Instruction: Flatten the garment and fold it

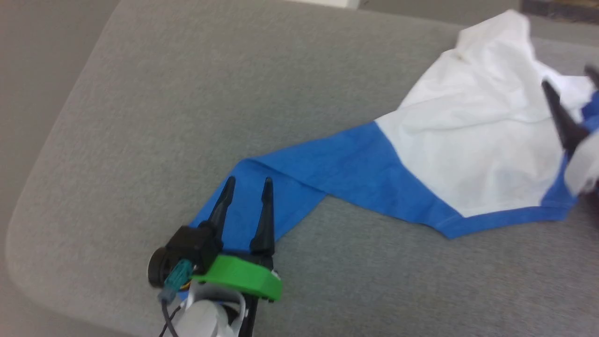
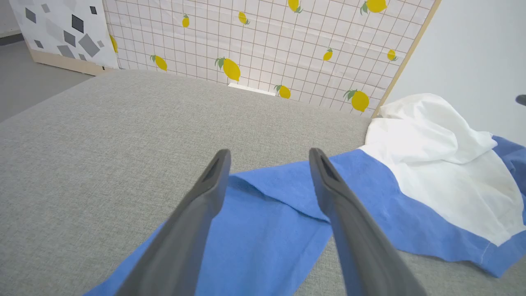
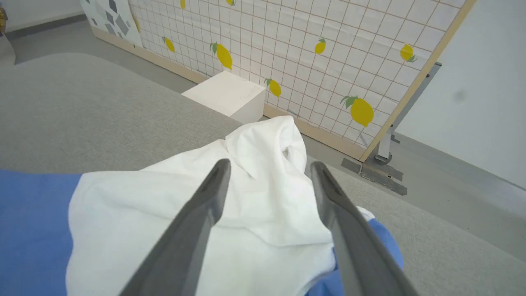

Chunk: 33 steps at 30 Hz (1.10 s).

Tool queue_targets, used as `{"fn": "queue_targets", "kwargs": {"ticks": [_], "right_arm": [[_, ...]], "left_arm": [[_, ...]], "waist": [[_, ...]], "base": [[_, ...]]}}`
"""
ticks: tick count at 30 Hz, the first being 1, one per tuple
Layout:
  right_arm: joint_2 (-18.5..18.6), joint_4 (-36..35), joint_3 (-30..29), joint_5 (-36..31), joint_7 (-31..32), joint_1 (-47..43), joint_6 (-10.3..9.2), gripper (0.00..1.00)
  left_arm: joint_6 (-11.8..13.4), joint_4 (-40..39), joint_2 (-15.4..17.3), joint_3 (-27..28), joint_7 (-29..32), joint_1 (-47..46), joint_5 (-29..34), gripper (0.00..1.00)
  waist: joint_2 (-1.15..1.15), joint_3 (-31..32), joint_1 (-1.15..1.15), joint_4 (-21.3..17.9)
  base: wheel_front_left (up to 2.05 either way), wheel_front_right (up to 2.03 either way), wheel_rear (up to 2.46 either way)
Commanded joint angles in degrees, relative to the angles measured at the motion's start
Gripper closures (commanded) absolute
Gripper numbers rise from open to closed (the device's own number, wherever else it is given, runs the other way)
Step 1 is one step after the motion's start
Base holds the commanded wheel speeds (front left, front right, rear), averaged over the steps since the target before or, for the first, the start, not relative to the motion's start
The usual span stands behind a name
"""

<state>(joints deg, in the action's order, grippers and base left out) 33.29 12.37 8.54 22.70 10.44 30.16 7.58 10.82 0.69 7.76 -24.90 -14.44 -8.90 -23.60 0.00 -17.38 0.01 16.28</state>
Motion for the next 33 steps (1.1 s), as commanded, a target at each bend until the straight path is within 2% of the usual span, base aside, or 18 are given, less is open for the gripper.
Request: {"fn": "queue_targets", "kwargs": {"ticks": [1,4,7,11,13,17,20,24,27,29,33], "right_arm": [[-2.2,-3.2,-3.3,-1.0,-0.7,-5.8,-0.09,0.00],[-8.4,-10.7,-10.2,-4.4,-1.4,-17.2,-0.09,0.00],[-17.0,-17.6,-15.5,-7.7,-1.8,-29.1,-0.09,0.00],[-27.0,-23.2,-19.0,-11.1,-2.4,-39.8,-0.09,0.00],[-29.0,-24.7,-19.0,-11.4,-2.5,-42.6,-0.09,0.00],[-30.1,-26.5,-18.0,-11.6,-2.4,-43.8,-0.09,0.00],[-30.2,-27.9,-17.9,-12.4,-2.3,-42.2,-0.09,0.00],[-29.5,-29.4,-18.1,-13.0,-1.7,-40.2,-0.09,0.00],[-28.5,-30.0,-17.8,-12.5,-1.0,-39.2,-0.09,0.00],[-28.2,-30.3,-17.5,-12.2,-0.6,-38.7,-0.09,0.00],[-27.8,-30.8,-17.1,-11.6,0.1,-38.2,-0.09,0.00]], "left_arm": [[0.7,-0.7,0.8,0.3,0.0,1.7,0.0,0.00],[1.6,-1.9,2.0,0.4,0.6,4.0,0.3,0.00],[2.3,-2.9,2.9,0.5,1.0,6.7,0.1,0.00],[3.2,-3.7,4.8,0.5,1.5,8.9,1.2,0.00],[3.7,-4.3,5.9,0.7,1.8,9.5,2.0,0.00],[3.6,-5.3,8.9,0.5,4.2,8.1,4.1,0.00],[1.8,-4.6,13.0,-0.8,9.0,4.2,7.2,0.00],[-3.7,-1.5,17.4,-4.1,17.8,-3.0,9.9,0.00],[-8.7,3.5,19.3,-6.9,27.2,-7.6,9.7,0.00],[-11.0,6.4,19.4,-7.7,32.3,-9.8,8.1,0.00],[-13.3,11.4,18.6,-8.8,38.1,-12.7,6.4,0.00]], "waist": [[0.00,7.4,-0.01,-7.5],[0.00,8.4,-0.01,-9.4],[0.00,9.5,-0.01,-11.0],[0.00,10.1,-0.01,-12.7],[0.00,10.2,-0.01,-13.6],[0.00,9.5,-0.01,-14.8],[0.00,8.4,-0.01,-14.9],[0.00,6.0,-0.01,-14.4],[0.00,4.4,-0.01,-14.3],[0.00,3.4,-0.01,-14.3],[0.00,1.7,-0.01,-14.4]], "base": [[0.00,0.00,0.00],[0.00,0.00,0.00],[0.00,0.00,0.00],[0.00,0.00,0.00],[0.00,0.00,0.00],[0.00,0.00,0.00],[0.00,0.00,0.00],[0.00,0.00,0.00],[0.00,0.00,0.00],[0.00,0.00,0.00],[0.00,0.00,0.00]]}}
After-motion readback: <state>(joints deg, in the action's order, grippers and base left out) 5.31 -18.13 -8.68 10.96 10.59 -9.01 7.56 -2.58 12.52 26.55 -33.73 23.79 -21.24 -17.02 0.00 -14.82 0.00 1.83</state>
